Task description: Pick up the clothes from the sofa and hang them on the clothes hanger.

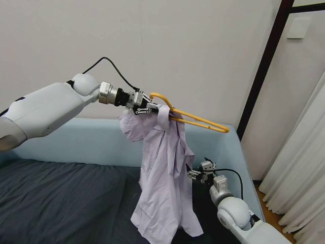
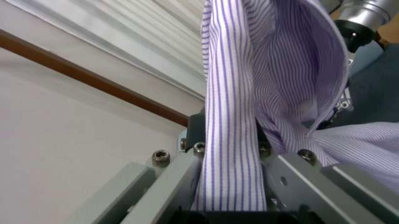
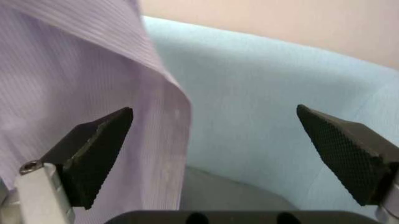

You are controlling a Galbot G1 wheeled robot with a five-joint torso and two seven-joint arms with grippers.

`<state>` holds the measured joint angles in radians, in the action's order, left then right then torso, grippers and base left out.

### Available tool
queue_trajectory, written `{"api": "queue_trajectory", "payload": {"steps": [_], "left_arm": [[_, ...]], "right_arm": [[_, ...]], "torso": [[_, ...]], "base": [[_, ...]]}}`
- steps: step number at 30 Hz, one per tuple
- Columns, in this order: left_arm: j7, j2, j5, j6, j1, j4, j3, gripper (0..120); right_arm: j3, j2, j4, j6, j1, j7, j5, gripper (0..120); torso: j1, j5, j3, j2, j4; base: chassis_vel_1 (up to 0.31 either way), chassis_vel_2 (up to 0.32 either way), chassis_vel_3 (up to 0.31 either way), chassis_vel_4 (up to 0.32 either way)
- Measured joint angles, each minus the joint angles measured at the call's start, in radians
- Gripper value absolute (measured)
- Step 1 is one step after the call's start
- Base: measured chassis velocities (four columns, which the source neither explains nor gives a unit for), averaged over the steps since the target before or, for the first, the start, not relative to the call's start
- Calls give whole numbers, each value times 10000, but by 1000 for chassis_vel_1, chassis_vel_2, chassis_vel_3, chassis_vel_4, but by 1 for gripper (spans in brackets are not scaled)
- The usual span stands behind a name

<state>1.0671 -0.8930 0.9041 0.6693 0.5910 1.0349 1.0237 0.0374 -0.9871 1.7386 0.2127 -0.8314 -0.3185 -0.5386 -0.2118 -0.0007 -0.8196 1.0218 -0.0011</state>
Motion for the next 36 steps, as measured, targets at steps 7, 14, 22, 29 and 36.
{"api": "queue_trajectory", "payload": {"steps": [7, 14, 22, 29, 36], "left_arm": [[-185, -67, 76, -39, -18, 108, 1, 0], [-207, -140, 121, -49, -20, 233, 51, 0], [-232, -96, 134, -93, -155, 202, 74, 0], [-296, -28, 158, -133, -177, 330, 46, 0], [-302, 133, 165, -163, -227, 409, 46, 0]], "right_arm": [[9, 0, -97, -50, 67, 294, -533, 100], [145, -34, -480, -446, 413, 782, -662, 100], [232, 61, -362, -678, 144, 1043, -759, 72], [341, -26, -288, -841, 53, 1153, -793, 52], [356, -28, -136, -887, -68, 1150, -950, 22]], "torso": [[0, 1, 0, 0, -2], [0, 1, 0, 0, 0], [0, 1, 0, 0, -1], [0, 1, 0, 0, 0], [0, 1, 0, 0, 0]], "base": [[0, 0, 0, 0], [0, 0, 0, 0], [0, 0, 0, 0], [0, 0, 0, 0], [0, 0, 0, 0]]}}
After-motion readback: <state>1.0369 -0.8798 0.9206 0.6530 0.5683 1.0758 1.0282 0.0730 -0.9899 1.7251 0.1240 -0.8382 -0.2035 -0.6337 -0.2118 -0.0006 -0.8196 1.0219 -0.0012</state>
